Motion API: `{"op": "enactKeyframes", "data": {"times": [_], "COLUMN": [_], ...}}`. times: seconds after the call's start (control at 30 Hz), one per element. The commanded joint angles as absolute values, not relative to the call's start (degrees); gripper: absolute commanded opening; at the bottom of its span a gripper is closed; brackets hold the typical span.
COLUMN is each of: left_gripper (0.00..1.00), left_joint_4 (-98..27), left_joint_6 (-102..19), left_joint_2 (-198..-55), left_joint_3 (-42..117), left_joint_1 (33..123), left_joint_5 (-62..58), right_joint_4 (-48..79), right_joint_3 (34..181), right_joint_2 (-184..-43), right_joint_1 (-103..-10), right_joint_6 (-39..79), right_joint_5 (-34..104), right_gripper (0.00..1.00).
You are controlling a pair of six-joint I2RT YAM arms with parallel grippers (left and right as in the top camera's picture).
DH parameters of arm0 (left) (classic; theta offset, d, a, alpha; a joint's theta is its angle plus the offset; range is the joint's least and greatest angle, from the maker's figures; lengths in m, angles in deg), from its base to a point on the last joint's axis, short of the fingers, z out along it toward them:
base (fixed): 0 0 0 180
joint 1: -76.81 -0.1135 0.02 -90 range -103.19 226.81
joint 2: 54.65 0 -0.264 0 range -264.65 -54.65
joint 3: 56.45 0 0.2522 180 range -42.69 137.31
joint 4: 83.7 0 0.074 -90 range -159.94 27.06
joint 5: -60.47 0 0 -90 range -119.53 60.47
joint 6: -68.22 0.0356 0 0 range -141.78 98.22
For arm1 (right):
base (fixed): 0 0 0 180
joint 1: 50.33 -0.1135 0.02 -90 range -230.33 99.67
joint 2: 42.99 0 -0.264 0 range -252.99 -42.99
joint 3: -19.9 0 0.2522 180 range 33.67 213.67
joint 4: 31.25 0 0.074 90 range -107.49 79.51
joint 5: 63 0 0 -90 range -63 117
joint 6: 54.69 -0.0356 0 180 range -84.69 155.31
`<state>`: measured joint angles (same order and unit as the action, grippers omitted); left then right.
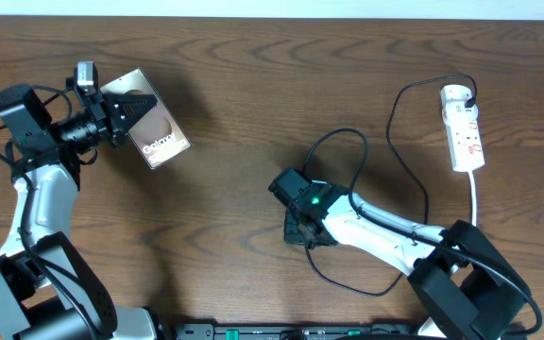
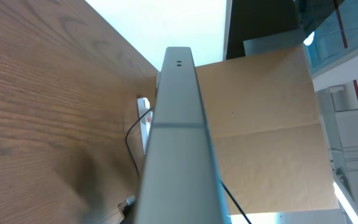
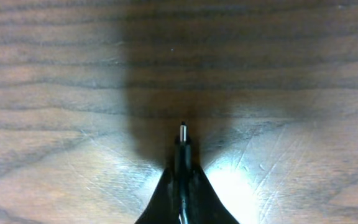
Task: Plug charger to phone and switch on socket
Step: 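Grasp the charger cable near its USB-C plug with the right gripper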
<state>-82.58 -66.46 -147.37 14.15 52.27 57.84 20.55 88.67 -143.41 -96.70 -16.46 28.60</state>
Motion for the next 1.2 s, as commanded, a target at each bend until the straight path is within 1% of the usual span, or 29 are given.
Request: {"op": "enactKeyframes", "data": {"times": [0.0,0.27,0.4,0.53,0.63,0.67,0.7,0.77,0.8,0.9,1.03,1.17], "left_gripper": [0.07,0.07,0.07,0.07,0.07,0.07,0.08,0.07,0.08,0.07,0.07,0.08], "left_joint_4": [-82.9,-82.9,-82.9,-83.0,-82.9,-82.9,-82.9,-82.9,-82.9,-82.9,-82.9,-82.9], "left_joint_6": [-65.3,-65.3,-65.3,-65.3,-65.3,-65.3,-65.3,-65.3,-65.3,-65.3,-65.3,-65.3], "left_joint_2": [-147.1,-147.1,-147.1,-147.1,-147.1,-147.1,-147.1,-147.1,-147.1,-147.1,-147.1,-147.1], "left_joint_3": [13.9,13.9,13.9,13.9,13.9,13.9,13.9,13.9,13.9,13.9,13.9,13.9], "left_joint_1": [52.5,52.5,52.5,52.5,52.5,52.5,52.5,52.5,52.5,52.5,52.5,52.5], "left_joint_5": [60.4,60.2,60.2,60.2,60.3,60.5,60.5,60.5,60.5,60.5,60.5,60.5], "right_joint_4": [20.6,20.1,19.5,20.4,20.0,19.3,18.3,17.2,17.2,16.9,16.9,16.3], "right_joint_3": [88.1,88.1,89.9,95.8,101.7,103.9,106.5,109.4,110.4,111.0,110.8,110.8], "right_joint_2": [-144.9,-144.9,-144.7,-144.2,-143.7,-143.6,-143.6,-143.6,-143.6,-143.6,-143.6,-143.6], "right_joint_1": [-97.5,-97.5,-97.3,-96.2,-94.6,-94.0,-93.1,-91.8,-91.3,-90.4,-91.0,-91.7], "right_joint_6": [-16.3,-16.2,-12.0,-3.1,6.8,11.1,16.9,25.2,28.3,32.4,34.8,35.2], "right_joint_5": [29.1,29.1,30.3,32.2,42.3,48.8,59.3,75.7,83.0,97.0,104.2,105.3], "right_gripper": [0.01,0.01,0.01,0.01,0.01,0.01,0.01,0.01,0.01,0.01,0.01,0.01]}}
